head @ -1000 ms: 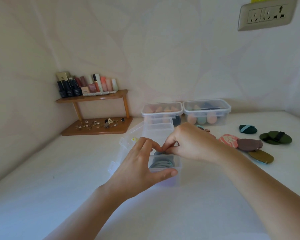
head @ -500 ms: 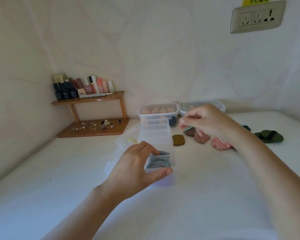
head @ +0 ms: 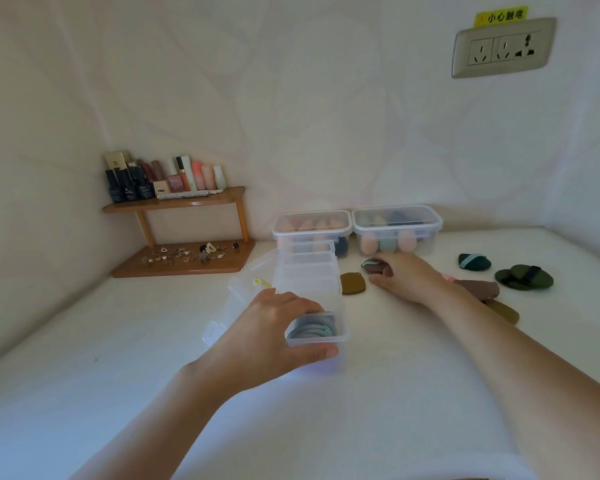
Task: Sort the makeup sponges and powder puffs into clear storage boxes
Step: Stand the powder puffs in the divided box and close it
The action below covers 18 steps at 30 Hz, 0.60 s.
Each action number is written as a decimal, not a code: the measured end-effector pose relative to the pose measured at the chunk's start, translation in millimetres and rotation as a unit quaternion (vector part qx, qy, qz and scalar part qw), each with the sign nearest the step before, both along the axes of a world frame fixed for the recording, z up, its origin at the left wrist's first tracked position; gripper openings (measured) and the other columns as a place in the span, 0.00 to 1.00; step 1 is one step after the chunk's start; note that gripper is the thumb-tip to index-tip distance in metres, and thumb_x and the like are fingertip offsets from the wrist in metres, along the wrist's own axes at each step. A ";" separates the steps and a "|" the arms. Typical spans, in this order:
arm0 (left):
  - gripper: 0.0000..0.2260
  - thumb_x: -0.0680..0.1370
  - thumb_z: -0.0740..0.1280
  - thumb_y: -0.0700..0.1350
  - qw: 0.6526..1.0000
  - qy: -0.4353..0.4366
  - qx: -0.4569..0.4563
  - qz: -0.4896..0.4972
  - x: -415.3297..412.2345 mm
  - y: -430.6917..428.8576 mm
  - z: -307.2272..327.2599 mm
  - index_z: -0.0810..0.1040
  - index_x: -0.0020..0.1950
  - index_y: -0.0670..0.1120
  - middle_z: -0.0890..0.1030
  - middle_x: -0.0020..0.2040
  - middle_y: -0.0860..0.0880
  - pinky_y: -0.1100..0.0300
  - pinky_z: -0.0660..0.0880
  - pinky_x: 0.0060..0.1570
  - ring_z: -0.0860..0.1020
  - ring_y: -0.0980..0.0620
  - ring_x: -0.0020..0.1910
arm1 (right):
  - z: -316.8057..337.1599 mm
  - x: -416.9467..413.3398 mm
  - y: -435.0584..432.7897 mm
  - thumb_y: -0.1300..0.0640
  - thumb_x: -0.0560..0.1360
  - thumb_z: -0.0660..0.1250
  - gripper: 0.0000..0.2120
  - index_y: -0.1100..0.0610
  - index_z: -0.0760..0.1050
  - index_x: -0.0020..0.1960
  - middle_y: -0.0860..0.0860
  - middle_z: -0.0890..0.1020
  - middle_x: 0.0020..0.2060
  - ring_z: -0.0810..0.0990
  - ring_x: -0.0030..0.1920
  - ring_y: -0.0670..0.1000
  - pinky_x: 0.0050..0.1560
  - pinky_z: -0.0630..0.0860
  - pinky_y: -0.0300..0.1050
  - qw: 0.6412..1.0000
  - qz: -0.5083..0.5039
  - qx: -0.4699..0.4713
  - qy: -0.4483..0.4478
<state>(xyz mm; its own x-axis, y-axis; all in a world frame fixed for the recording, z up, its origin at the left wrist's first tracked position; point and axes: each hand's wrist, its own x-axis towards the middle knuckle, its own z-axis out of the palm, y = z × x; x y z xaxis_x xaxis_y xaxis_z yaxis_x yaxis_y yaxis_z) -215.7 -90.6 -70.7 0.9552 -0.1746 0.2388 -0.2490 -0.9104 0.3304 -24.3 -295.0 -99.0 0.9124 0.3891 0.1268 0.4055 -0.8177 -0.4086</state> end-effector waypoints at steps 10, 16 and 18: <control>0.26 0.67 0.66 0.69 0.997 -0.027 -0.002 -0.077 -8.8 -10.1 0.1 0.74 0.60 0.58 0.76 0.53 0.62 0.73 0.64 0.54 0.69 0.63 0.54 | 8.5 -3.1 -5.4 0.55 0.79 0.61 0.11 0.57 0.80 0.45 0.54 0.83 0.41 0.77 0.35 0.50 0.33 0.70 0.40 0.994 -0.068 0.066 -0.047; 0.14 0.75 0.62 0.60 0.992 0.002 -0.117 -0.052 -8.9 -9.4 14.7 0.80 0.54 0.54 0.79 0.51 0.60 0.76 0.69 0.48 0.74 0.67 0.52 | 35.0 -20.9 -6.8 0.55 0.79 0.61 0.16 0.55 0.72 0.33 0.48 0.74 0.29 0.71 0.31 0.48 0.30 0.64 0.40 0.973 -0.060 0.191 -0.112; 0.08 0.76 0.64 0.54 0.995 -0.019 -0.093 -0.029 -4.8 -8.4 18.3 0.81 0.52 0.55 0.79 0.50 0.61 0.76 0.69 0.46 0.74 0.68 0.51 | 52.0 -31.5 -8.1 0.56 0.78 0.65 0.12 0.61 0.77 0.38 0.50 0.74 0.31 0.69 0.30 0.46 0.29 0.62 0.36 0.961 -0.031 0.246 -0.123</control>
